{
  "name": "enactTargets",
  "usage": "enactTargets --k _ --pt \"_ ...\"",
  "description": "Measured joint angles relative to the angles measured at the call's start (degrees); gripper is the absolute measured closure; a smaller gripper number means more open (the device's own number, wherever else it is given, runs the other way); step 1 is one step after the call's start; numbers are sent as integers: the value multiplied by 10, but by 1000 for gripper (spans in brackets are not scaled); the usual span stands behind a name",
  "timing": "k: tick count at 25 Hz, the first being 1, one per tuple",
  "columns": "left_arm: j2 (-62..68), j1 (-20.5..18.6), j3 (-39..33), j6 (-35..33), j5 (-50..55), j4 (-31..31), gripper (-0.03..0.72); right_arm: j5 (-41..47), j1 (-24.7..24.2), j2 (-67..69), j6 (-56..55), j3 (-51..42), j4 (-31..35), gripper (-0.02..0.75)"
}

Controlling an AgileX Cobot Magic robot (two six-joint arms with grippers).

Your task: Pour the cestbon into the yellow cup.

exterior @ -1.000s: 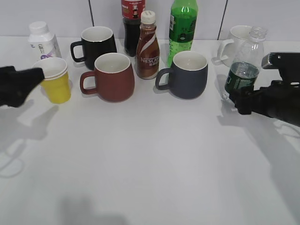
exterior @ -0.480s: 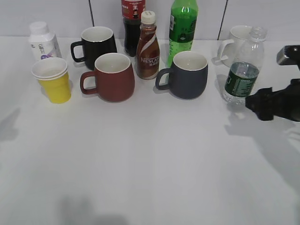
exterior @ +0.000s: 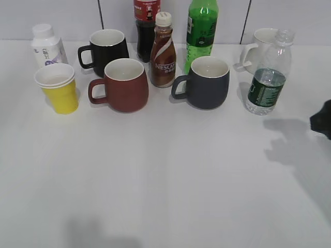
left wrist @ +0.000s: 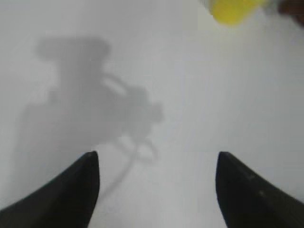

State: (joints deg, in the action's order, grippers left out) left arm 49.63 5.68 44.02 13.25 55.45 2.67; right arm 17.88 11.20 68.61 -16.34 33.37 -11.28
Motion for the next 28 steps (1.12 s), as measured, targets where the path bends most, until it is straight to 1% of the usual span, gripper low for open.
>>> enactTargets --k 1,4,7,9,11,13,17,21,24,28 --pt "-7 0 8 -22 37 -22 111 28 0 -14 30 7 19 143" --pt "-65 0 16 -63 112 -58 112 119 0 -70 146 20 113 143" --pt "-115 0 14 -76 137 -71 115 212 0 -141 236 21 197 143" --pt "-160 0 2 -79 139 -80 115 270 0 -192 259 22 218 143" --pt "-220 0 -19 -79 141 -81 115 322 0 -256 266 23 223 143" --pt "-273 0 -46 -80 141 -68 115 363 0 -313 266 22 224 143" --pt "-383 5 -105 -89 101 -32 115 418 0 -429 241 11 198 143" --pt "-443 7 -132 -147 72 -31 116 434 0 -531 229 -26 172 143" --pt "-455 7 -134 -159 66 -34 116 433 0 -585 226 -34 152 143" --pt "-457 7 -137 -169 60 -34 116 427 0 -618 221 -40 137 143"
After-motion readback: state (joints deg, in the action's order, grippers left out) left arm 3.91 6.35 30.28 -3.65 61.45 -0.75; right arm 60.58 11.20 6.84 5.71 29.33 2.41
